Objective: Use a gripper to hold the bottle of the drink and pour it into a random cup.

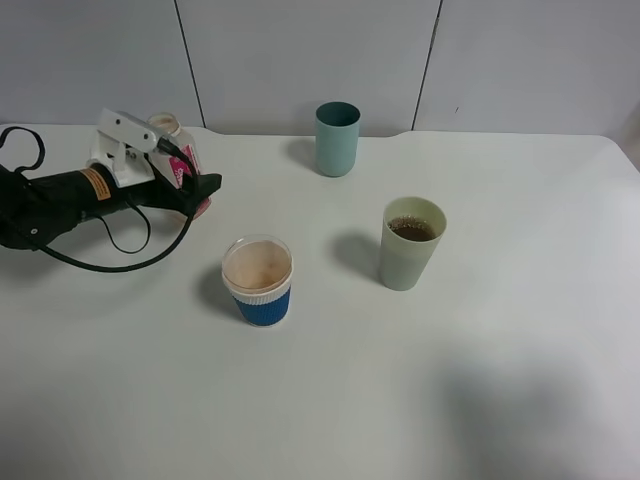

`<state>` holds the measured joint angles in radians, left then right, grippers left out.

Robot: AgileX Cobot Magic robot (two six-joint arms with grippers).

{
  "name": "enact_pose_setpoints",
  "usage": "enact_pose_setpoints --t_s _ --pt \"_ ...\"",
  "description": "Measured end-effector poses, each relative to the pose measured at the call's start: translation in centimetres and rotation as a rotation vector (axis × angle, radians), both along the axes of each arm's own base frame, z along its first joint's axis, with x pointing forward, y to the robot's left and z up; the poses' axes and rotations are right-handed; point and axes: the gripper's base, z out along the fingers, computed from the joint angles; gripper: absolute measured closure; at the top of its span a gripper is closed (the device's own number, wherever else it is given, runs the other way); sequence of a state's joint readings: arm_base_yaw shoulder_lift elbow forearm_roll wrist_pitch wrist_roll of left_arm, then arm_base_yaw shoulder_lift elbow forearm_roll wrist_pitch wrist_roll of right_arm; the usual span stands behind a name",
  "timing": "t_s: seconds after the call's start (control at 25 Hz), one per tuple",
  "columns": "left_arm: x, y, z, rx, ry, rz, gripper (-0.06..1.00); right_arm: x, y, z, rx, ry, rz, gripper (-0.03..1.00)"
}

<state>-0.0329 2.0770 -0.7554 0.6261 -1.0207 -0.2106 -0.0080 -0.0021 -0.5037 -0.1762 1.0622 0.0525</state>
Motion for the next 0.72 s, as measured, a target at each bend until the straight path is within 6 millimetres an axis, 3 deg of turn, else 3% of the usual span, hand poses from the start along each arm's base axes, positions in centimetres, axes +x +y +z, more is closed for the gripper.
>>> enact_pose_setpoints --t_s 0.32,0.72 --pt "-0.7 0.1 2.1 -0.012 -0.013 0.014 -0.04 0.0 0.0 0.0 0.000 0.000 0.000 -0.03" --pt "-4.8 0.6 5.1 -0.004 -0.025 0.064 -0.04 0.0 0.0 0.0 0.000 0.000 0.000 -0.03"
